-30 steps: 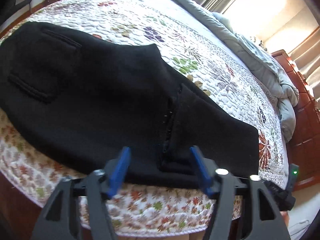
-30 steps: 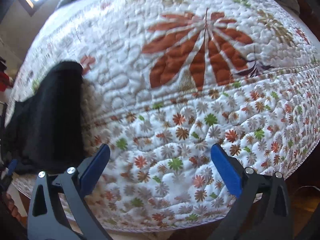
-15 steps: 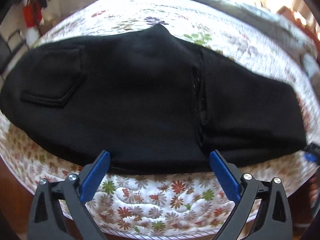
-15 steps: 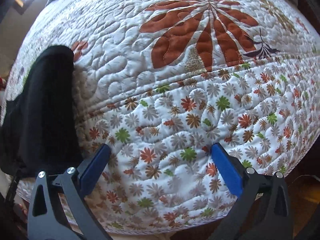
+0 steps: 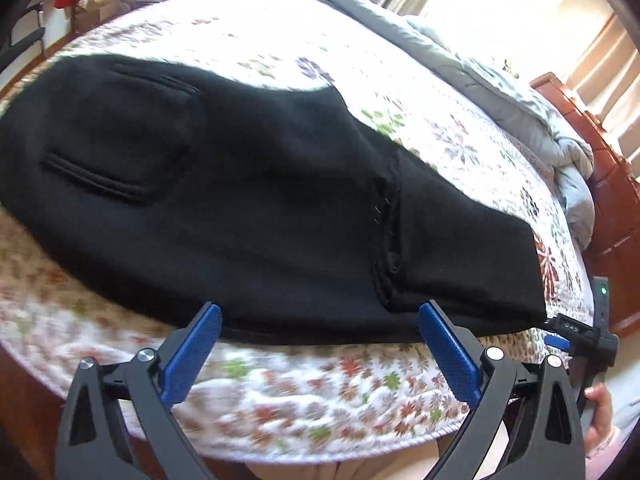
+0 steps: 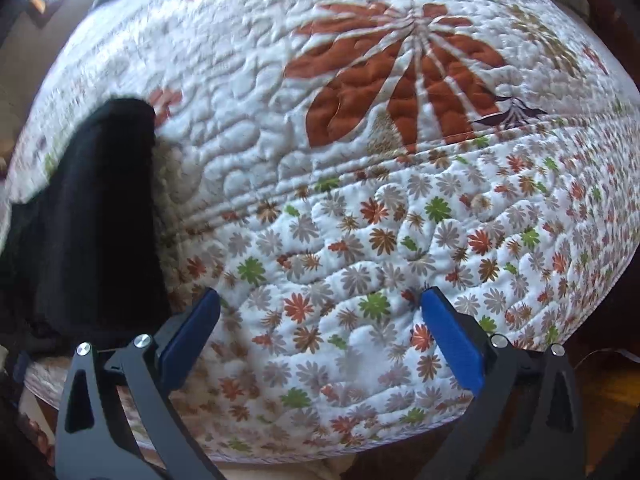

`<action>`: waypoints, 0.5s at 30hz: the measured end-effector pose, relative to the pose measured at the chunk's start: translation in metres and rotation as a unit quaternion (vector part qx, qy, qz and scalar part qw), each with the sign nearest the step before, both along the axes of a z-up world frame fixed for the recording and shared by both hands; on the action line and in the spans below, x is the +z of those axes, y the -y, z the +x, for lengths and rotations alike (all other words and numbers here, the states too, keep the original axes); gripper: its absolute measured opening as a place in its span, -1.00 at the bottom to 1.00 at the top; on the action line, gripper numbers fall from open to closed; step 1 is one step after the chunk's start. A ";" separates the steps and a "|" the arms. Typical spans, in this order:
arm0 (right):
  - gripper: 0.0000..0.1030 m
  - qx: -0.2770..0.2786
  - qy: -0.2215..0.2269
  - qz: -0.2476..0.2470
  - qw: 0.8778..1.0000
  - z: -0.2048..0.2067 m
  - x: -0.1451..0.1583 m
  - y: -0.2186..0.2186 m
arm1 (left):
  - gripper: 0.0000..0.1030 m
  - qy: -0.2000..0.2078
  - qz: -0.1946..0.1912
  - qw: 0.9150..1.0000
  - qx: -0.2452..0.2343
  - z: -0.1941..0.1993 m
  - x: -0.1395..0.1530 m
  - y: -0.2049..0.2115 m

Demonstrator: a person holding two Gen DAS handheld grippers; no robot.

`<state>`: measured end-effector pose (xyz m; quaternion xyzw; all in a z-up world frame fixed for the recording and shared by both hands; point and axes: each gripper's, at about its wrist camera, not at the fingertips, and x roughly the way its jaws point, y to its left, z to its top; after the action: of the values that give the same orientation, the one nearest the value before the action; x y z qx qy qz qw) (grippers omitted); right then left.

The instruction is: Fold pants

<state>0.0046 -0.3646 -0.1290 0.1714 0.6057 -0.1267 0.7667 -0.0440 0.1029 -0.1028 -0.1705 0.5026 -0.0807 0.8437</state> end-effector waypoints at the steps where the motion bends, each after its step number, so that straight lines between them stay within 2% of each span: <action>1: 0.95 -0.014 0.019 0.020 1.000 -0.001 0.008 0.002 | 0.92 0.008 0.000 1.000 0.009 -0.003 0.006 -0.011; 2: 0.95 -0.031 0.037 0.038 0.998 -0.005 0.015 0.006 | 0.92 0.017 -0.005 1.000 0.024 -0.006 0.013 -0.028; 4: 0.95 -0.035 0.043 0.045 0.997 -0.007 0.026 0.010 | 0.92 0.015 -0.003 0.999 0.045 -0.008 0.017 -0.056; 7: 0.95 0.000 0.055 0.031 0.998 -0.002 0.044 -0.002 | 0.92 -0.011 0.027 0.997 0.074 -0.004 0.016 -0.098; 9: 0.95 0.027 0.068 0.032 0.997 0.001 0.057 -0.019 | 0.92 -0.034 0.033 0.994 0.102 0.004 0.012 -0.128; 12: 0.95 0.071 0.093 0.044 0.992 0.007 0.067 -0.048 | 0.92 -0.055 0.005 0.988 0.145 0.012 0.004 -0.169; 15: 0.95 0.127 0.103 0.029 0.986 0.007 0.075 -0.083 | 0.92 -0.070 -0.024 0.982 0.174 0.017 -0.005 -0.197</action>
<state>0.0118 -0.2811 -0.0540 0.1271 0.5434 0.0081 0.8298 -0.0273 0.3004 -0.1083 -0.2810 0.5205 0.0674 0.8035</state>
